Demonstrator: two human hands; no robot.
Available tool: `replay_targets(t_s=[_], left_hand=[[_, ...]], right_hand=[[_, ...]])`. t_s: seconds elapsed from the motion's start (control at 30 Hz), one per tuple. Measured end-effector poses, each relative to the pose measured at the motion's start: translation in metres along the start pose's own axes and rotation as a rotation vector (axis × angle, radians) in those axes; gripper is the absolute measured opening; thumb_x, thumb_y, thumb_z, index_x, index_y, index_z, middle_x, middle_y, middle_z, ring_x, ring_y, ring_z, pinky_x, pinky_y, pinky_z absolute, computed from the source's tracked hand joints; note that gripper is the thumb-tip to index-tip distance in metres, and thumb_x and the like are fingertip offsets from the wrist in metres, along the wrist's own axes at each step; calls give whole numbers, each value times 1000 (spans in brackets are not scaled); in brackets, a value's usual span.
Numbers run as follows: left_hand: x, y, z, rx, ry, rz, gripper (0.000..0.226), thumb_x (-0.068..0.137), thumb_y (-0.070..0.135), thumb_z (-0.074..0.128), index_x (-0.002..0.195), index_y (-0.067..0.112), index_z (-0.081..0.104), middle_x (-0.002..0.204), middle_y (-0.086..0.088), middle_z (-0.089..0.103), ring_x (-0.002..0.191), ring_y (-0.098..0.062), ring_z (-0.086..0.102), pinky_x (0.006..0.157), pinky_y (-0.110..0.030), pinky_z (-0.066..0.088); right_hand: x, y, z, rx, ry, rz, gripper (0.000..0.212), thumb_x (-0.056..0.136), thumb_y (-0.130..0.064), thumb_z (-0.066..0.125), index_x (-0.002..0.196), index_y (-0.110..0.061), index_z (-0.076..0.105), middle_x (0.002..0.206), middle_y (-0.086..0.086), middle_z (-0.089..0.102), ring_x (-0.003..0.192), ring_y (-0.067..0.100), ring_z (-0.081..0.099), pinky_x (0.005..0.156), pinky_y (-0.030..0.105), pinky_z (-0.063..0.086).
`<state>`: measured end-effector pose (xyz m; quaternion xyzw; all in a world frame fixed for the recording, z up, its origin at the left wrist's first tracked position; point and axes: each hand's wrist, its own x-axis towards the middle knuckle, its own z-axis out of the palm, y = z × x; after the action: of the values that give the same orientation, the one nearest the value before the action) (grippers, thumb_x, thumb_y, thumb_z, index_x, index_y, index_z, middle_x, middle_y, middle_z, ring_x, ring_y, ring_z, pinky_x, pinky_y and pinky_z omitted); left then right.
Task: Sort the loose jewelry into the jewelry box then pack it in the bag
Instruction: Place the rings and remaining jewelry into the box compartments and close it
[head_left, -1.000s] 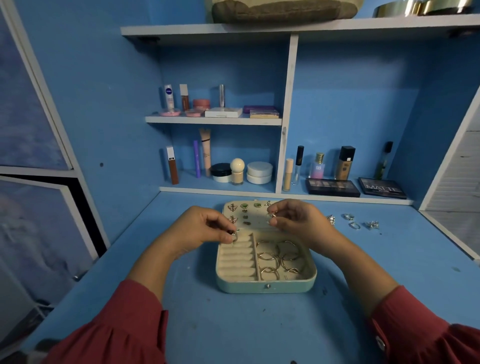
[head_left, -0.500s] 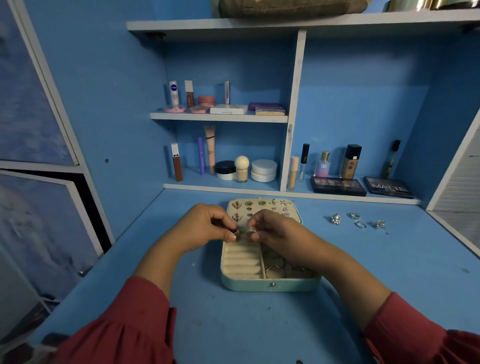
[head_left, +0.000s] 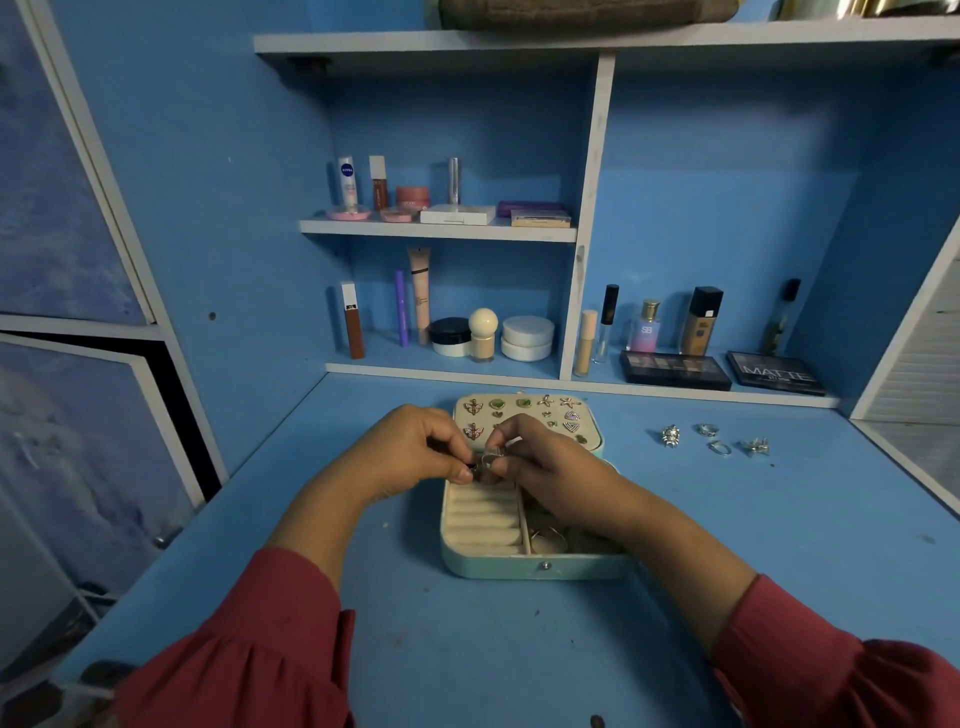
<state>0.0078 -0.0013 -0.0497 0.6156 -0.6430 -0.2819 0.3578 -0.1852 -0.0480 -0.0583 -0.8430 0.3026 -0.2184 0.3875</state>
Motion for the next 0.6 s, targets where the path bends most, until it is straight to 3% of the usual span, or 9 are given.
replay_targets(t_s=[0.13, 0.27, 0.33, 0.43, 0.6], left_hand=[[1, -1, -1, 88, -38, 18, 35, 69, 8, 83, 61, 41, 73, 81, 6, 58, 80, -9, 59, 85, -32, 49], [0, -3, -1, 111, 3, 40, 36, 72, 9, 80, 61, 43, 72, 83, 5, 58, 78, -8, 58, 80, -28, 48], [0, -4, 0, 138, 19, 51, 32, 72, 10, 81, 66, 40, 70, 81, 5, 57, 73, -8, 56, 73, -23, 46], [-2, -5, 0, 143, 21, 52, 22, 73, 11, 81, 74, 31, 71, 78, 5, 57, 70, -7, 52, 69, -22, 44], [-3, -2, 1, 137, 29, 37, 24, 72, 7, 80, 65, 29, 72, 76, 9, 58, 67, 1, 56, 69, -18, 42]], right_hand=[[0, 1, 0, 5, 10, 2, 13, 98, -25, 51, 93, -36, 47, 98, -10, 70, 83, -14, 58, 71, 3, 40], [0, 3, -1, 19, 31, -6, 11, 97, -24, 52, 95, -35, 49, 96, -12, 71, 92, -7, 61, 84, 15, 45], [-1, 2, -3, 10, 73, -37, 14, 96, -22, 56, 94, -35, 51, 91, -18, 67, 84, -10, 57, 78, 11, 43], [-1, 2, -8, -42, 135, -75, 19, 91, -18, 63, 92, -36, 58, 91, -18, 60, 81, -2, 50, 74, 10, 39], [-2, 6, -14, -18, 162, 1, 22, 84, -17, 71, 100, -29, 63, 91, -10, 64, 84, -3, 56, 73, 5, 40]])
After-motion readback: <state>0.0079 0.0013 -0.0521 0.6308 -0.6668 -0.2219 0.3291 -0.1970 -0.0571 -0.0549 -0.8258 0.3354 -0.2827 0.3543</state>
